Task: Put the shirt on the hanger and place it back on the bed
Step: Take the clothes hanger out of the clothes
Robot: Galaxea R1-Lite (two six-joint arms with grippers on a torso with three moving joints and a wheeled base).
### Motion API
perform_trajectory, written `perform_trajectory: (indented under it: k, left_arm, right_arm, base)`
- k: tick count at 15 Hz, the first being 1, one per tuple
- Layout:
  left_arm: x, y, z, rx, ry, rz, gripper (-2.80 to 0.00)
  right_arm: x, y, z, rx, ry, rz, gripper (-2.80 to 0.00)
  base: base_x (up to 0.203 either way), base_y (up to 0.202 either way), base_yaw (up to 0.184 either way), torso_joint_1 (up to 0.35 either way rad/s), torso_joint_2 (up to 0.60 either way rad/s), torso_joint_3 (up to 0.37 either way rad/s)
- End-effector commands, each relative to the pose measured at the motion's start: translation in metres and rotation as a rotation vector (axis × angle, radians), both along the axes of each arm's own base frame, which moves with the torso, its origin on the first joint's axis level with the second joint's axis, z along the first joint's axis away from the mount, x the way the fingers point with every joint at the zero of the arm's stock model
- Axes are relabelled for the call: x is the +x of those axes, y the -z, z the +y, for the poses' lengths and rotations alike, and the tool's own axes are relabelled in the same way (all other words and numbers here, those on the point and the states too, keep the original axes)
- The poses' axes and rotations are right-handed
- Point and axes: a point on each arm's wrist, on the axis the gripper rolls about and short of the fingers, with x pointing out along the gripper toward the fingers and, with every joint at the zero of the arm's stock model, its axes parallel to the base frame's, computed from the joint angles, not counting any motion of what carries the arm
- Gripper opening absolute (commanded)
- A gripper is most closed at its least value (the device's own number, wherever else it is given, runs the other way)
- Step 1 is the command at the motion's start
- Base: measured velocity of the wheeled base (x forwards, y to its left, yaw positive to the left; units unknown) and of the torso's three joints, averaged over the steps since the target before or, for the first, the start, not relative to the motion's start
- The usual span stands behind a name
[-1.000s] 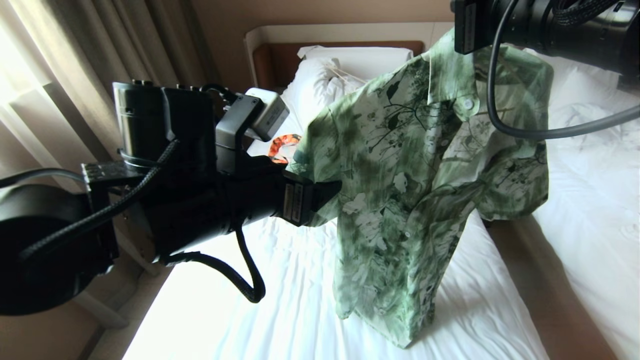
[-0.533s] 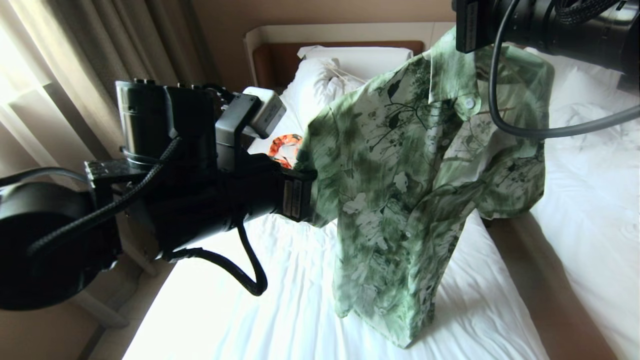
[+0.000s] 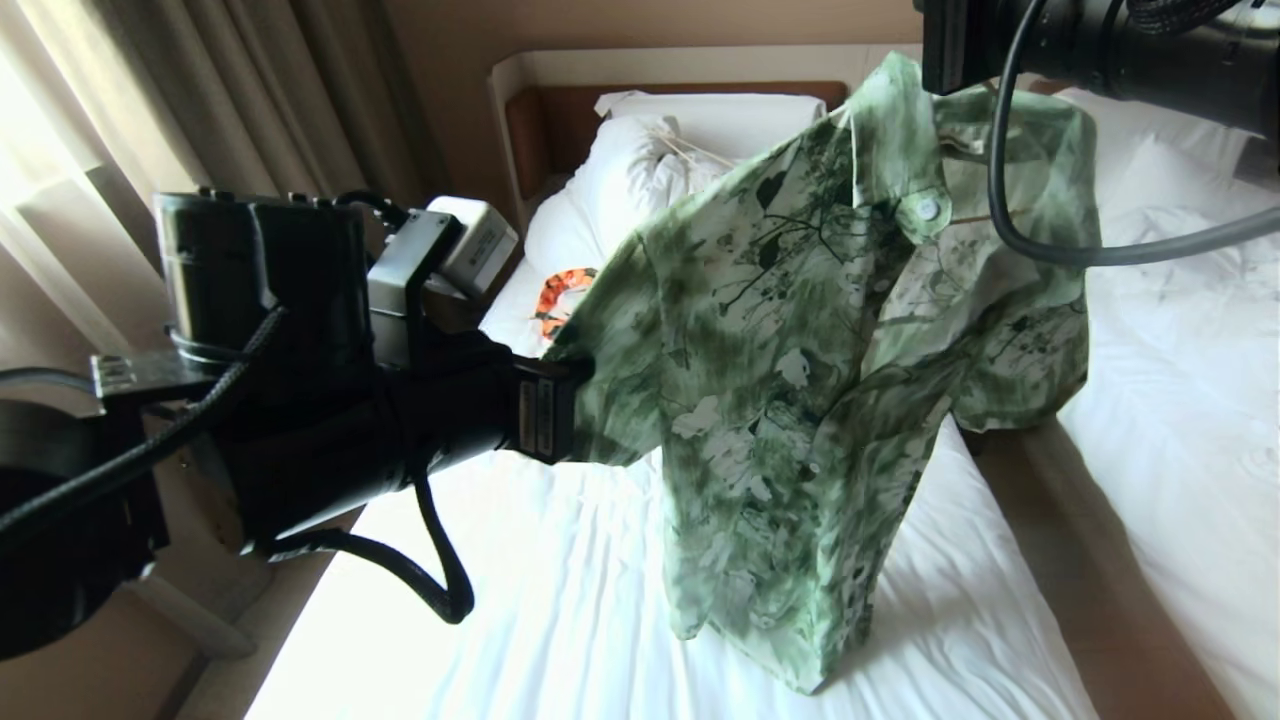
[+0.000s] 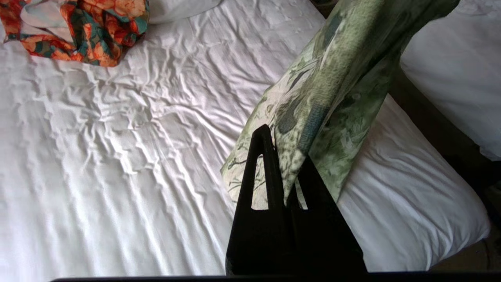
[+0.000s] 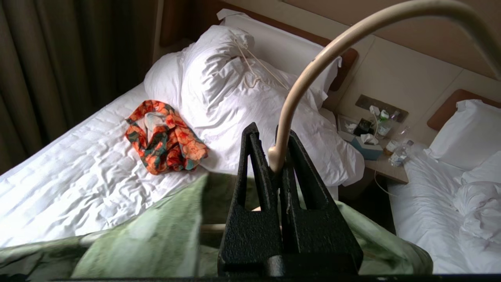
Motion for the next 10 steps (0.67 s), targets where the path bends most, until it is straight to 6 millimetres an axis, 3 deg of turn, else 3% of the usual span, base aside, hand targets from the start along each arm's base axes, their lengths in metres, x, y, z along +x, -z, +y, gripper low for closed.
perform_trajectory:
  k: [1, 5, 10]
  left_arm:
    - [0.0, 0.017, 0.016, 0.029, -0.047, 0.037, -2.8]
    - [0.004, 0.024, 0.022, -0.004, -0.067, -0.007, -2.8]
    - [0.0, 0.009, 0.022, -0.037, -0.062, -0.056, -2.8]
  right_arm:
    - [-0.001, -0.004, -0.002, 0.008, 0.008, -0.014, -2.8]
    - [-0.002, -0.006, -0.003, 0.002, 0.011, -0.023, -2.8]
    - [0.0, -0.004, -0.002, -0.004, 0.012, -0.016, -2.8]
  base:
    - [0.0, 0.0, 0.0, 0.0, 0.0, 0.0]
    - [0.0, 0.0, 0.0, 0.0, 0.0, 0.0]
    - [0.0, 0.0, 0.0, 0.0, 0.0, 0.0]
